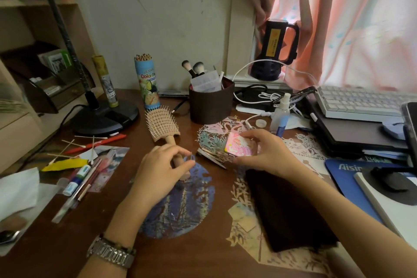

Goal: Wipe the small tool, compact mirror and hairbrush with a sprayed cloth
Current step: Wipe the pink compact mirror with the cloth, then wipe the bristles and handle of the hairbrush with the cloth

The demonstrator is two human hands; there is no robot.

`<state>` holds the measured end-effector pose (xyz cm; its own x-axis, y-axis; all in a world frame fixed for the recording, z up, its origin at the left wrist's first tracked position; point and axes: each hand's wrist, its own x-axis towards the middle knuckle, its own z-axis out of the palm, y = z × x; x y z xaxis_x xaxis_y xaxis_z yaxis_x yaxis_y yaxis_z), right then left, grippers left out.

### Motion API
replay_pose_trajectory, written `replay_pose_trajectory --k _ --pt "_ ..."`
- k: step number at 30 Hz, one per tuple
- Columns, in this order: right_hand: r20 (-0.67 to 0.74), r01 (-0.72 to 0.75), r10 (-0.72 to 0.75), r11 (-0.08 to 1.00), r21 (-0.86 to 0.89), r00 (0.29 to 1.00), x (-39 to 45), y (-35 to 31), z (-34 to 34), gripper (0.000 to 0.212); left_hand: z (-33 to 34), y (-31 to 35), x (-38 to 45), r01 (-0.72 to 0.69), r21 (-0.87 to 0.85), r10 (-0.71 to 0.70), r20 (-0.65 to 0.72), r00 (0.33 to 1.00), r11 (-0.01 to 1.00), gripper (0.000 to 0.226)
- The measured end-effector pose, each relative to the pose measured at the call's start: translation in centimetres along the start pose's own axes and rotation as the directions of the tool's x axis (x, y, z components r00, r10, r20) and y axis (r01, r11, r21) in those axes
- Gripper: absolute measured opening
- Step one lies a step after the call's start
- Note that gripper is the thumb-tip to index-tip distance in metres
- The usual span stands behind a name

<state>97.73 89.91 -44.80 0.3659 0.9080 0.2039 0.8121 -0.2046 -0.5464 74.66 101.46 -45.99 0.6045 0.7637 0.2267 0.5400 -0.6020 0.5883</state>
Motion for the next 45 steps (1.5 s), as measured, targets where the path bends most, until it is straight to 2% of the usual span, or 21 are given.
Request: replay_pose_trajectory --k 4,24,27,31,35,41,45 --pt "-0.014 -0.074 0.074 0.994 -0.085 0.997 2.4 1.6 0.6 0.075 0.0 -0.4 0.1 0.01 0.082 -0.006 -0.042 0.999 0.997 0.022" --pt "0.139 -0.145 0.188 0.951 -0.274 0.972 4.3 2.5 1.6 0.08 0.3 -1.2 0.5 -0.002 0.018 0.002 -0.024 1.0 1.0 0.021" --pt "0.039 -0.128 0.137 0.975 -0.18 0.99 4.2 2.0 1.1 0.068 -0.1 -1.3 0.6 0.022 -0.031 -0.024 -0.055 0.998 0.999 0.02" --pt "-0.061 0.017 -0.021 0.998 -0.058 0.998 4.2 -1.3 1.2 0.05 -1.1 -1.8 0.8 0.063 -0.053 -0.069 -0.12 0.99 0.997 0.016" --pt "-0.01 0.107 -0.106 0.993 0.054 0.994 4.2 -5.3 3.0 0.042 -1.8 -2.5 0.9 0.108 -0.046 -0.114 -0.162 0.98 0.993 0.018" --pt "0.126 0.054 -0.094 0.955 0.291 0.988 5.1 -8.6 6.9 0.039 -2.6 -3.4 0.7 0.125 -0.122 -0.144 -0.16 0.977 0.985 0.018" --pt "0.158 -0.007 -0.044 0.951 0.309 0.986 5.5 -9.1 8.4 0.039 -2.9 -4.2 0.6 0.156 -0.139 -0.177 -0.153 0.972 0.978 0.018"
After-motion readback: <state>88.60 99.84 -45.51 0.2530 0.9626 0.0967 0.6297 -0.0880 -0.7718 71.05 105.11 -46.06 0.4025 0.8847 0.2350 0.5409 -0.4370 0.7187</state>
